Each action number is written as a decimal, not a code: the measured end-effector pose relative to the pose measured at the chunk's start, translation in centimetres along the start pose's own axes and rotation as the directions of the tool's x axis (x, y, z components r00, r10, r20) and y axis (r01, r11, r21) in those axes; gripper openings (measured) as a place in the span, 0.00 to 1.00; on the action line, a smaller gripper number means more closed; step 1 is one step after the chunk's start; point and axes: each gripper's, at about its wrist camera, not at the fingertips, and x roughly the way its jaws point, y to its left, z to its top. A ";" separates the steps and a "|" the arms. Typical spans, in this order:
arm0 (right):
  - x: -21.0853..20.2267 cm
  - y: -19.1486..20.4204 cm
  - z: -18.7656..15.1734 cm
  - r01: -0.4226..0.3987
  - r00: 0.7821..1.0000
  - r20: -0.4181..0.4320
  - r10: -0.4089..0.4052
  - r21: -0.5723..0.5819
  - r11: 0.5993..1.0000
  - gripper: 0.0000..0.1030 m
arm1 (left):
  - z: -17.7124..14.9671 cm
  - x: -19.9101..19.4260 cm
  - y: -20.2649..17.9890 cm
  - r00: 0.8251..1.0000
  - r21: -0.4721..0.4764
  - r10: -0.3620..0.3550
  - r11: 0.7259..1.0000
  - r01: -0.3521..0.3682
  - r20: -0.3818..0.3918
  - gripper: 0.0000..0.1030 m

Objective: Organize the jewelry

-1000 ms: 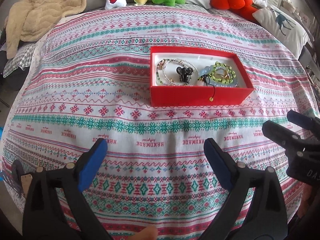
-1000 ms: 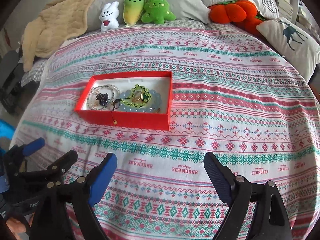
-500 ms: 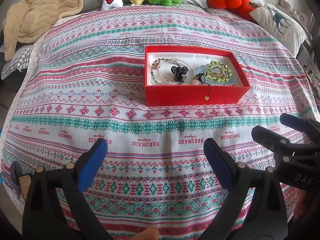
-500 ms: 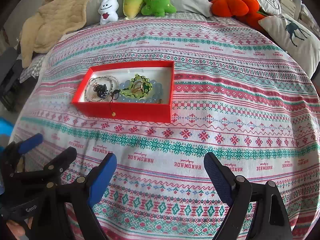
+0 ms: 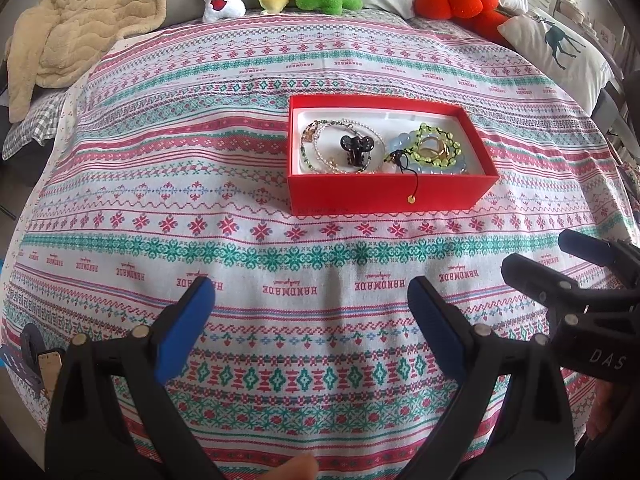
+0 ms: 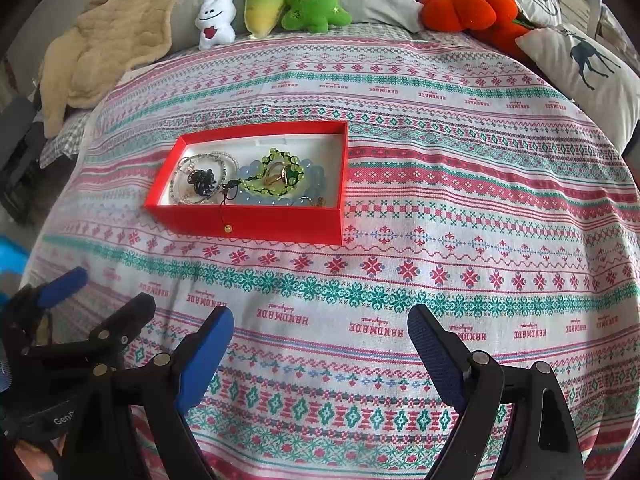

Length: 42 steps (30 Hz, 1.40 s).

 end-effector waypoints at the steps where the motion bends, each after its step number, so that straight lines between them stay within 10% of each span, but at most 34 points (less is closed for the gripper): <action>1: 0.0 0.0 0.0 0.000 1.000 0.000 0.000 0.000 1.000 0.88 | 0.0 0.0 0.0 1.000 -0.001 0.001 1.000 -0.001 0.001 0.94; 42: 0.0 -0.1 0.1 0.003 1.000 0.001 -0.003 0.001 1.000 0.88 | -0.1 0.7 0.5 1.000 -0.012 0.013 1.000 -0.014 -0.014 0.94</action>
